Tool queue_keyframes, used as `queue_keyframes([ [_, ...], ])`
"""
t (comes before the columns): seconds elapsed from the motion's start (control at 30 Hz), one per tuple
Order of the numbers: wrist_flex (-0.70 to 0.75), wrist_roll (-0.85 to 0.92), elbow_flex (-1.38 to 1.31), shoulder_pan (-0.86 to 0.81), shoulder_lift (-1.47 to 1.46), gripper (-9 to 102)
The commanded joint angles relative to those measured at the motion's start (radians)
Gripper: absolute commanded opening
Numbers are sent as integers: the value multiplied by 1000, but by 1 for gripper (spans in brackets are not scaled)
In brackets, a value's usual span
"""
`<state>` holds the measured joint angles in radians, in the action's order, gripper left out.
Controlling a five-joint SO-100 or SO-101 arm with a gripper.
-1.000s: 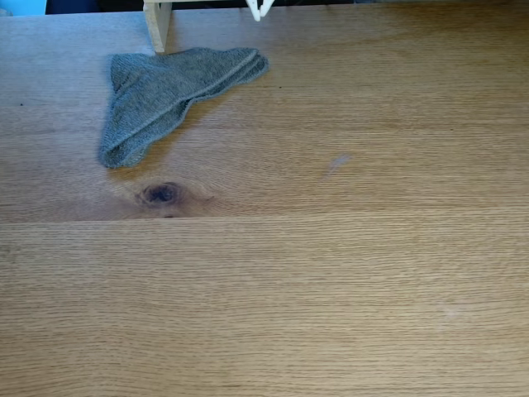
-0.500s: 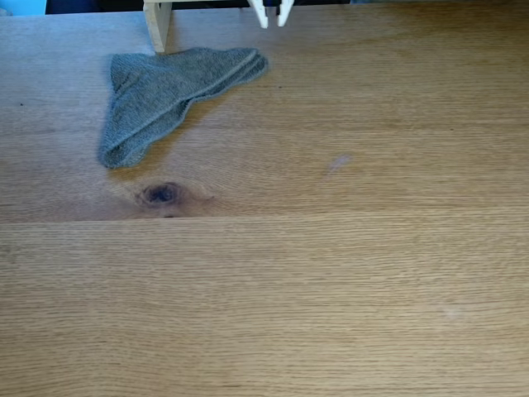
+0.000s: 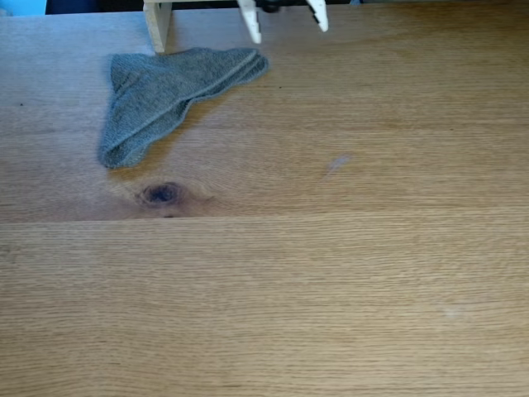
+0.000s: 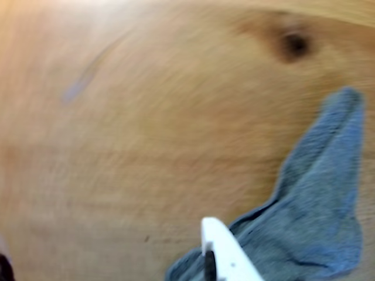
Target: Clean the area in front of the robot
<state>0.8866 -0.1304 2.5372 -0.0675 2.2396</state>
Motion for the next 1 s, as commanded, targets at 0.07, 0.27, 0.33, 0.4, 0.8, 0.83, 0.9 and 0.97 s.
queue_keyframes([
  [0.07,-95,23,-156,-314,-126,42],
  [0.27,-147,143,-155,-638,-370,45],
  [0.33,-184,192,-155,-712,-474,46],
  [0.4,-249,242,-155,-767,-574,47],
  [0.8,-514,492,-170,-848,-920,49],
  [0.83,-532,506,-170,-848,-939,48],
  [0.9,-566,540,-170,-848,-979,43],
  [0.97,-598,565,-170,-848,-1015,36],
])
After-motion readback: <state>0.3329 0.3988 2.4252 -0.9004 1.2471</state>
